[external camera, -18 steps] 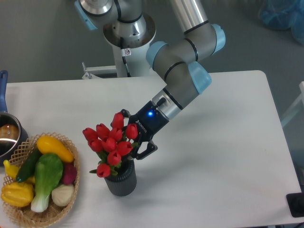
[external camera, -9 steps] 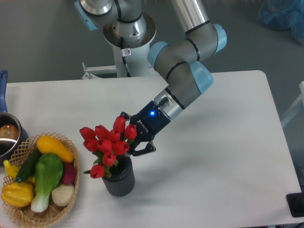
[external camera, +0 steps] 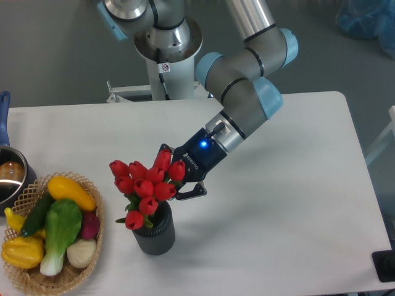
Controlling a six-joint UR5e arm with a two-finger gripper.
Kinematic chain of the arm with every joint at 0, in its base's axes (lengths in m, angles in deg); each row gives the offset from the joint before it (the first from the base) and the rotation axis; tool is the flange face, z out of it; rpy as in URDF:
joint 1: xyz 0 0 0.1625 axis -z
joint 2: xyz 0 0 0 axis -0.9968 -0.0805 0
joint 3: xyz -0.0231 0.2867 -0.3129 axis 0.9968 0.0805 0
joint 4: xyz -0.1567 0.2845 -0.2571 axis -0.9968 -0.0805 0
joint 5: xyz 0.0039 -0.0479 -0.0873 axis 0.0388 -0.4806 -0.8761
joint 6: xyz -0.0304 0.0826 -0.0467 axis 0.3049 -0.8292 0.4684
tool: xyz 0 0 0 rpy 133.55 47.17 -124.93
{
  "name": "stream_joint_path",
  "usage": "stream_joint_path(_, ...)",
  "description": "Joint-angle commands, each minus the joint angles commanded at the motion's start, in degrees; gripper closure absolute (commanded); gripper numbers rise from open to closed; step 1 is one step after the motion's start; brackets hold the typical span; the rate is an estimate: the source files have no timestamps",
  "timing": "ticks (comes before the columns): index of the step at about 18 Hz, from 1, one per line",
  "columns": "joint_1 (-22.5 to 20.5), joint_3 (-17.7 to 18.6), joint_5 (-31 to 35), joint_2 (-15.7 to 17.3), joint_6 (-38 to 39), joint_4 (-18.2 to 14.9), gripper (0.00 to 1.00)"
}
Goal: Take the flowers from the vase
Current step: 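Close the gripper on the tulip stems, then lift the gripped tulips straight up out of the black vase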
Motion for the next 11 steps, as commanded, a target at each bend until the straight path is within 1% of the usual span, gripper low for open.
stream_joint_path(2, -0.26, -0.35, -1.59, 0.18, 0.35, 0.0, 0.66)
stream_joint_path(4, -0.35, -0.96, -1.77, 0.44, 2.36, 0.0, 0.66)
stream_joint_path(7, -0.35, -3.16, -1.77, 1.14, 5.52, 0.0, 0.66)
stream_joint_path(11, -0.44, -5.01, -2.74, 2.63, 9.57, -0.09, 0.66)
